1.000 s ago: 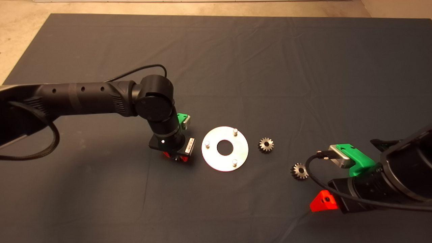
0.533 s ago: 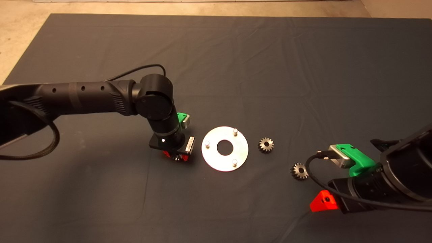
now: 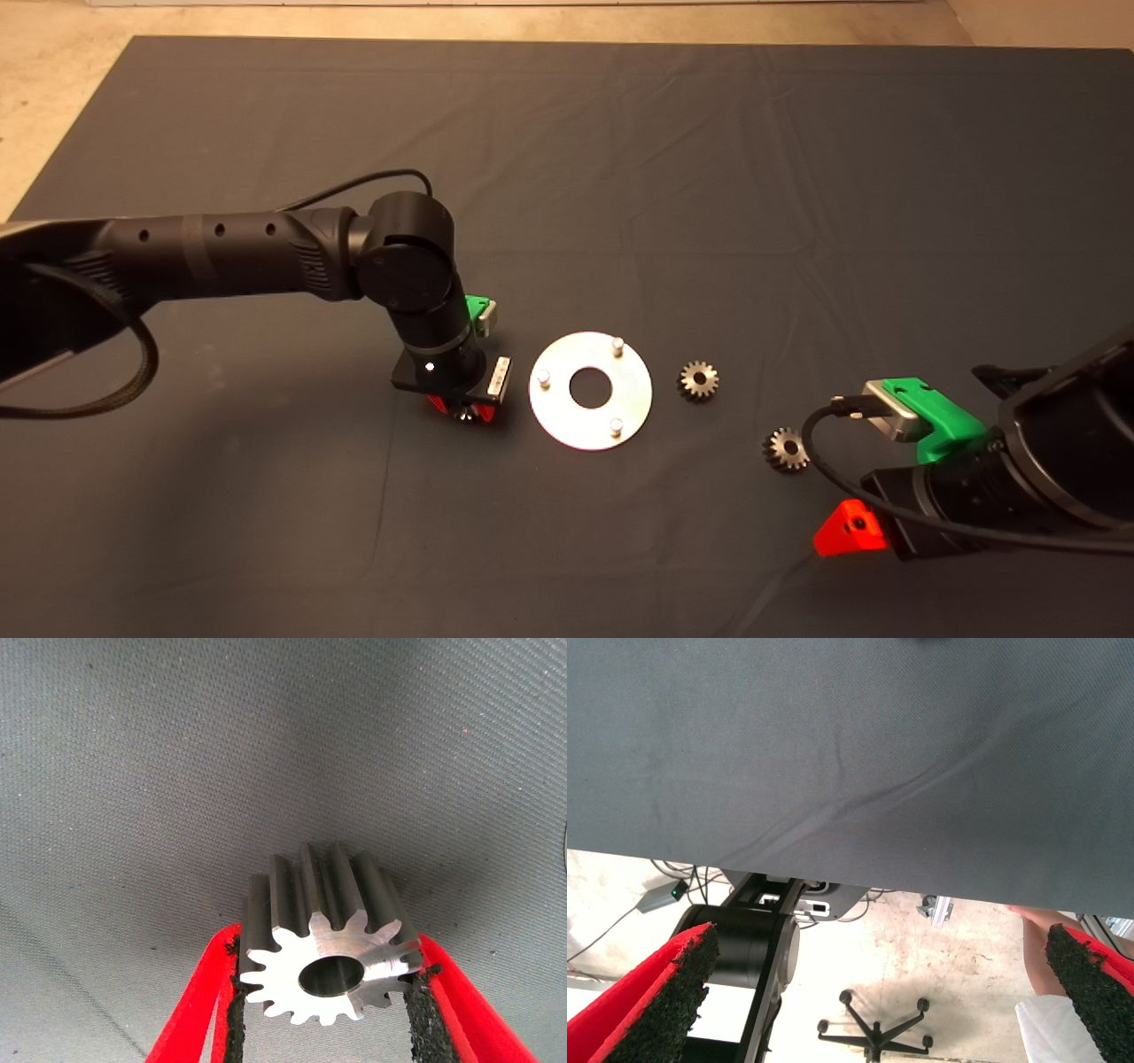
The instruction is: Install three planetary gears onto the carrier pins
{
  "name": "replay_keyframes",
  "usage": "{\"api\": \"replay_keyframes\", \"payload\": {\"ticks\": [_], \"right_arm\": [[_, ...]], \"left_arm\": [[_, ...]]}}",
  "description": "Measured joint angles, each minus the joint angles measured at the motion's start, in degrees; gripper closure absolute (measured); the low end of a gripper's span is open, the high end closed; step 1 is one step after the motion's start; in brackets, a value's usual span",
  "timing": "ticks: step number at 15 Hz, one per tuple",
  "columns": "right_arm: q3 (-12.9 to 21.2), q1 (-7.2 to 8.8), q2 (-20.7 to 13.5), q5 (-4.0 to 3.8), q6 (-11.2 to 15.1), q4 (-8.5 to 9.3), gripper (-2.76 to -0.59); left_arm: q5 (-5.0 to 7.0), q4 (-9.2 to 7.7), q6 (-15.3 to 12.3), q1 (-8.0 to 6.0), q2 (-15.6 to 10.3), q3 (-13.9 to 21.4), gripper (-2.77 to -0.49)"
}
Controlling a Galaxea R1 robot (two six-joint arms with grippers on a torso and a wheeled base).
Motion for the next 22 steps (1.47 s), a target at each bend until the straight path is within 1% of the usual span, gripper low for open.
{"api": "replay_keyframes", "payload": {"ticks": [1,4,5,11,12,13,14,15,16,17,18,21,22], "right_arm": [[0.0,-0.02,0.0,0.0,0.0,0.0,-2.75],[0.0,0.0,0.0,0.0,0.0,0.0,-2.75],[0.0,-0.01,0.0,0.0,0.0,0.0,-2.75],[0.0,0.0,0.0,0.0,0.0,0.0,-2.75],[0.0,-0.01,0.0,0.0,0.0,0.0,-2.75],[0.0,-0.02,0.0,0.0,0.0,0.0,-2.75],[0.0,-0.02,0.0,0.02,0.0,0.0,-2.75],[0.0,-0.02,0.0,0.02,0.0,0.0,-2.75],[0.0,-0.02,0.0,0.02,0.0,0.02,-2.75],[0.0,-0.02,0.0,-0.02,0.0,0.0,-2.75],[0.0,-0.02,0.0,0.0,0.0,0.0,-2.75],[0.0,0.0,0.0,0.02,0.0,0.0,-2.75],[0.0,-0.02,0.0,0.02,0.0,0.0,-2.75]], "left_arm": [[0.0,-0.02,0.0,0.0,0.0,0.0,-0.95],[0.05,-0.02,0.0,0.0,0.0,0.0,-0.93],[0.07,-0.05,0.1,0.0,0.0,0.0,-0.89],[0.16,-0.18,0.1,-0.05,0.0,0.0,-0.89],[0.5,-0.35,0.2,-0.33,0.0,0.0,-0.88],[1.27,-0.44,0.2,-1.13,0.0,0.0,-0.88],[2.08,-1.22,0.2,-2.71,0.0,0.0,-0.88],[2.17,-1.93,0.2,-4.62,0.0,0.1,-0.88],[2.12,-2.54,0.2,-6.17,0.0,0.1,-0.88],[2.15,-3.02,0.2,-6.84,0.1,0.4,-0.88],[2.15,-3.68,0.2,-6.78,0.4,0.6,-0.88],[2.32,-4.88,-0.1,-6.33,2.6,1.6,-0.88],[2.3,-4.92,-0.2,-6.36,3.2,1.8,-0.88]]}}
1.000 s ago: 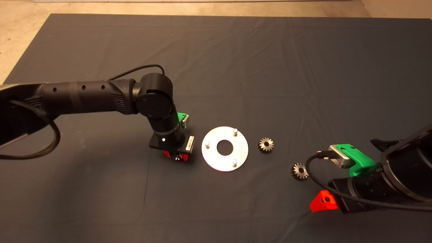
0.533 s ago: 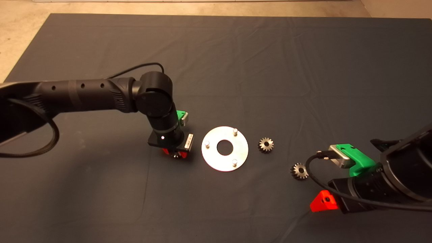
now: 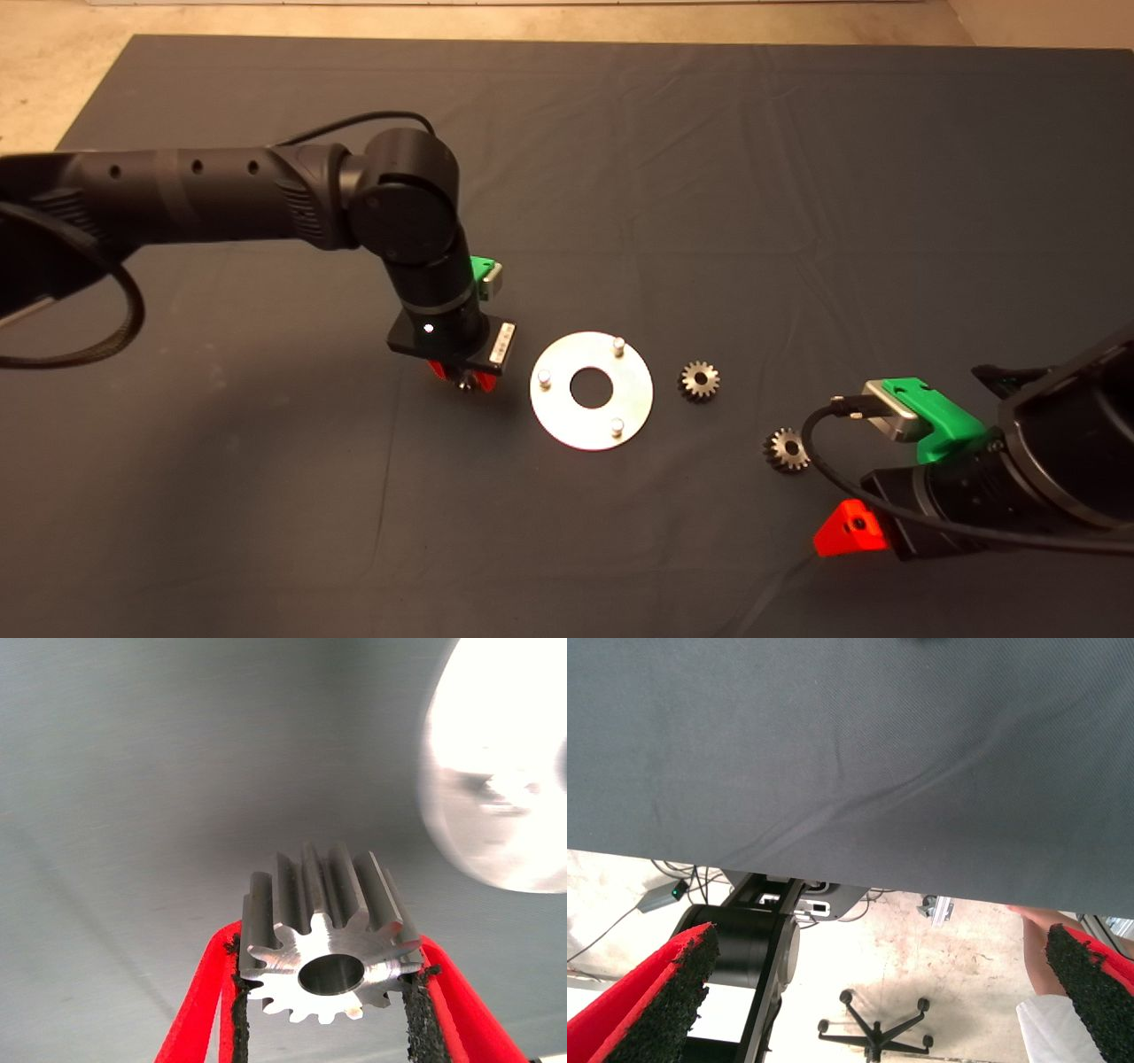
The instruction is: Install three planetary gears onto the carrier pins
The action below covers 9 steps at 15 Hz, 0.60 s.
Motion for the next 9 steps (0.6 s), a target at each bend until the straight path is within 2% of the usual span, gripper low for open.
{"api": "replay_keyframes", "payload": {"ticks": [3,5,8,9], "right_arm": [[0.0,0.0,0.0,-0.02,0.0,0.02,-2.75],[0.0,0.0,0.0,0.0,0.0,0.0,-2.75],[0.0,0.02,0.0,-0.02,0.0,0.02,-2.75],[0.0,0.0,0.0,-0.02,0.0,0.02,-2.75]], "left_arm": [[-0.22,-0.37,-2.0,0.0,0.8,0.2,-0.88],[0.36,-0.41,-4.2,-0.2,1.4,0.2,-0.88],[0.15,-0.41,-7.7,-1.44,4.2,0.2,-0.88],[-0.13,-0.41,-9.2,-1.48,5.0,0.2,-0.88]]}}
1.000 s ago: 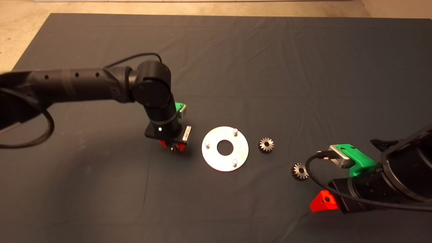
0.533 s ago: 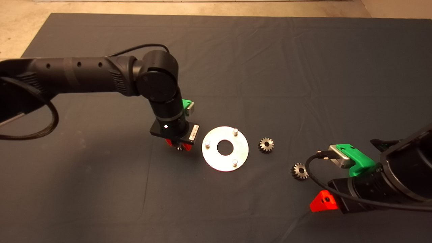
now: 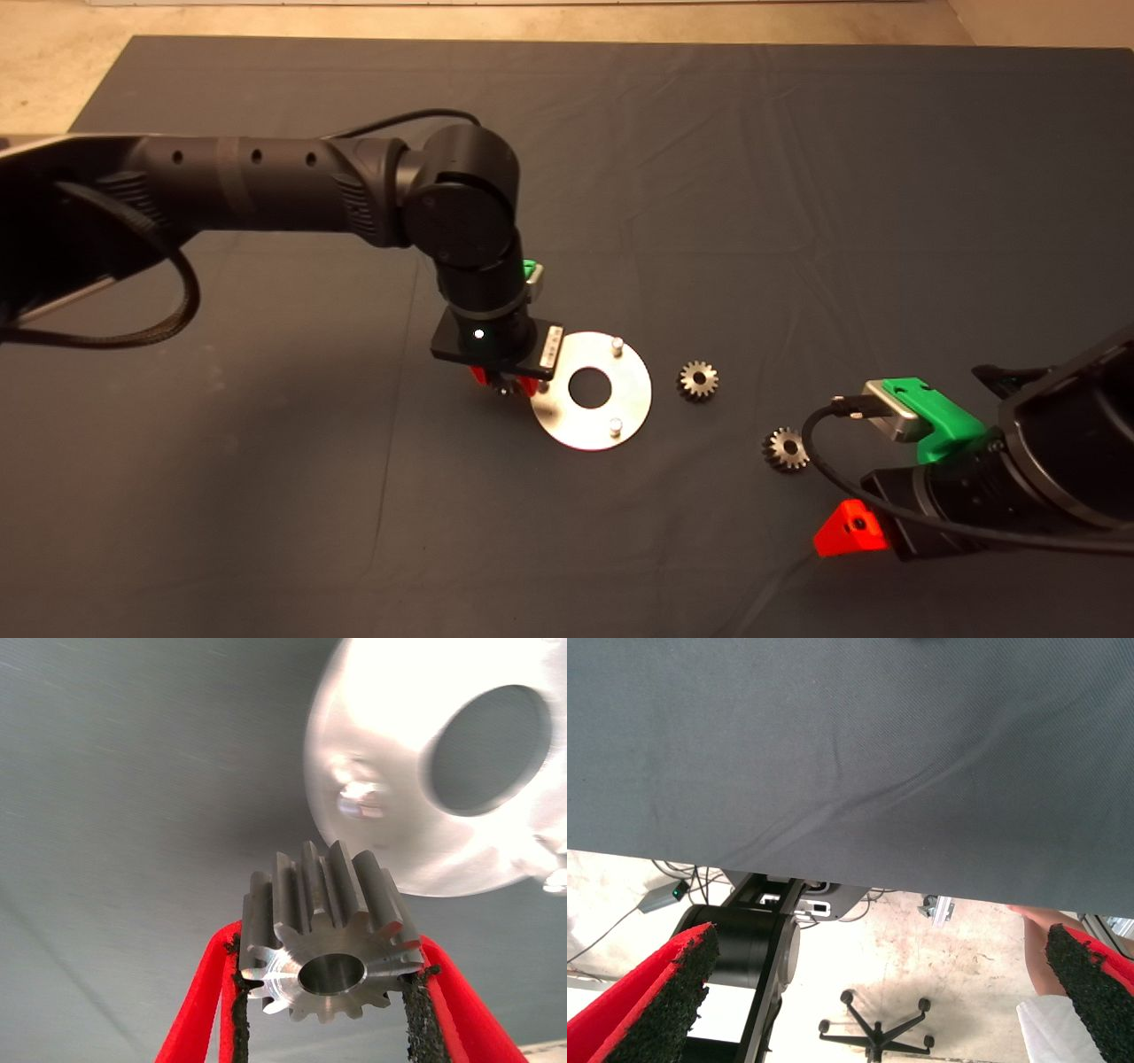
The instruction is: Install three planetary gears onto the carrier pins
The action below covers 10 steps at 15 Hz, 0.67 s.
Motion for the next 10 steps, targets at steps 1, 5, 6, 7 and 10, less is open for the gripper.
{"api": "replay_keyframes", "payload": {"ticks": [1,5,6,7,10], "right_arm": [[0.0,0.02,0.0,-0.02,0.0,0.0,-2.75],[0.0,0.0,0.0,0.02,0.0,0.0,-2.75],[0.0,0.0,0.0,0.02,0.0,0.0,-2.75],[0.0,0.0,0.0,0.0,0.0,0.0,-2.75],[0.0,0.0,0.0,0.0,0.0,0.0,-2.75]], "left_arm": [[-0.09,-0.05,-1.3,0.04,0.5,0.0,-0.88],[0.3,-0.02,-4.3,0.01,1.1,-0.1,-0.88],[0.28,0.02,-4.4,0.01,1.4,-0.2,-0.88],[0.26,0.0,-4.6,0.03,1.6,-0.4,-0.88],[0.35,0.09,-4.7,0.04,1.7,-1.6,-0.87]]}}
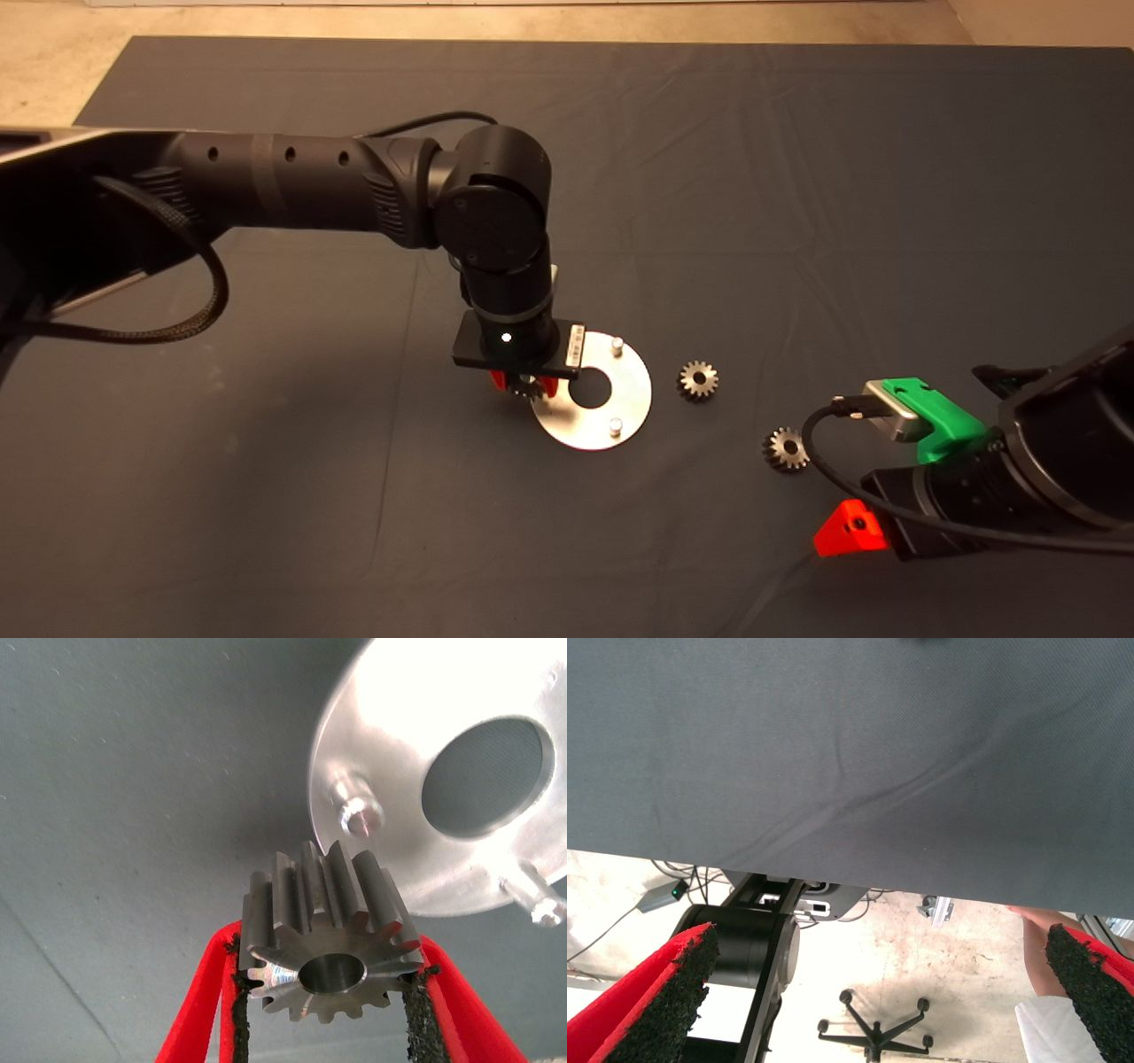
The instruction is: Install three planetary gears onto the carrier pins
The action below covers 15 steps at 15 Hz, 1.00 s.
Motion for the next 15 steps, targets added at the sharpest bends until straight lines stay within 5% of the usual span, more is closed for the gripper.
{"api": "replay_keyframes", "payload": {"ticks": [12,15], "right_arm": [[0.0,0.0,0.0,-0.02,0.0,0.0,-2.75],[0.0,0.0,0.0,0.0,0.0,0.0,-2.75]], "left_arm": [[-0.1,2.34,1.3,0.13,1.9,-4.9,-0.87],[-0.07,2.56,1.9,1.27,1.9,-5.3,-0.87]]}}
